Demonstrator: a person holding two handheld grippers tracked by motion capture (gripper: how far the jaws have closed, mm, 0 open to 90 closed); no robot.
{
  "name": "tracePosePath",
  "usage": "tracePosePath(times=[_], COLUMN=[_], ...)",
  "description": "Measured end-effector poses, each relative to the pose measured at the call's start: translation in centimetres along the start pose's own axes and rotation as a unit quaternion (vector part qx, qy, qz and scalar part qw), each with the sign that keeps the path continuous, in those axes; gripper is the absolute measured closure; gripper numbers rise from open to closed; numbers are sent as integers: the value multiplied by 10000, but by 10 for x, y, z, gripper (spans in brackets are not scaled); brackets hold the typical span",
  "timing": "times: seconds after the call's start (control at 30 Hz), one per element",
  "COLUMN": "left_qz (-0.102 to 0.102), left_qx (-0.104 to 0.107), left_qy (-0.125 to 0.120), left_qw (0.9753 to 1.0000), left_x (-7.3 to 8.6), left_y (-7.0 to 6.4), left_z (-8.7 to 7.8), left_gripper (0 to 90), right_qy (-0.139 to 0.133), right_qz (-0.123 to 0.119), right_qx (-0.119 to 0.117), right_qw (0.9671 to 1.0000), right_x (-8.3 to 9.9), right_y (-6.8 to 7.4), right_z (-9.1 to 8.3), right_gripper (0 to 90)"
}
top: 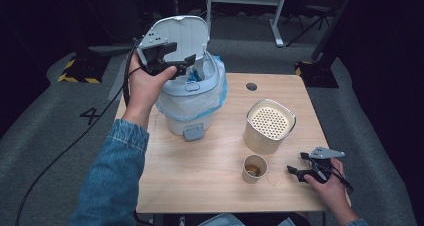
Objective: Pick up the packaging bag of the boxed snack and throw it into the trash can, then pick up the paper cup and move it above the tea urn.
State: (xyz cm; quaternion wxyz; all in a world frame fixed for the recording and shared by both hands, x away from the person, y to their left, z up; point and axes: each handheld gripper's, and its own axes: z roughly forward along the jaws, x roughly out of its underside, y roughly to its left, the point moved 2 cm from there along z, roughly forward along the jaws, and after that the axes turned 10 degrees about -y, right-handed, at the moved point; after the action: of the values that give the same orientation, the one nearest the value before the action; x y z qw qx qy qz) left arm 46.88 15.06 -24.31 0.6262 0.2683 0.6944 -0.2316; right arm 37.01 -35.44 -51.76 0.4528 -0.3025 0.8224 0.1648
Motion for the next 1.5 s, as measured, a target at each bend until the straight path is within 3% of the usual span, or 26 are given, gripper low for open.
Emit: tracePosePath(times=[0.27, 0.53, 0.87, 1.03, 1.1, 1.2, 1.23, 1.27, 1.3, 1.33, 1.37, 1.4, 1.43, 1.5], left_qz=[171, 327, 285, 282, 124, 139, 111, 111, 80, 105, 105, 47, 68, 111], left_qx=[428, 695, 966, 951, 951, 903, 911, 911, 967, 955, 955, 948, 956, 915], left_qy=[83, 271, 565, 676, 696, 785, 895, 895, 1052, 1075, 1075, 1196, 1329, 1411], left_qw=[9989, 9967, 9933, 9928, 9930, 9927, 9918, 9918, 9897, 9895, 9895, 9883, 9865, 9857], left_x=[5, 26, 78, 101, 120, 131, 141, 141, 156, 161, 161, 175, 180, 186], left_y=[-17, -37, -53, -56, -55, -55, -55, -55, -58, -58, -58, -59, -60, -60], left_z=[-31, -61, -80, -87, -93, -96, -98, -98, -99, -99, -99, -96, -95, -93], left_gripper=[281, 282, 290, 293, 299, 305, 314, 315, 313, 312, 312, 311, 308, 308], right_qy=[1, 0, -3, 150, 124, 74, 151, 151, 283, 335, 335, 305, 288, 299], right_qz=[-3, -7, -201, -375, -405, -397, -377, -377, -453, -539, -539, -554, -555, -624], right_qx=[-1, -5, -116, -258, -266, -369, -499, -499, -541, -526, -526, -596, -615, -645], right_qw=[10000, 10000, 9997, 9989, 9987, 9985, 9979, 9979, 9971, 9966, 9966, 9962, 9961, 9955], right_x=[0, 0, -2, -6, -8, -12, -14, -14, -15, -16, -16, -18, -19, -19], right_y=[0, 0, 0, 2, 2, 3, 5, 5, 7, 9, 9, 13, 15, 18], right_z=[0, 0, -3, -8, -10, -15, -16, -16, -18, -19, -19, -21, -22, -22], right_gripper=[169, 171, 284, 337, 340, 356, 369, 369, 375, 371, 371, 371, 371, 366])
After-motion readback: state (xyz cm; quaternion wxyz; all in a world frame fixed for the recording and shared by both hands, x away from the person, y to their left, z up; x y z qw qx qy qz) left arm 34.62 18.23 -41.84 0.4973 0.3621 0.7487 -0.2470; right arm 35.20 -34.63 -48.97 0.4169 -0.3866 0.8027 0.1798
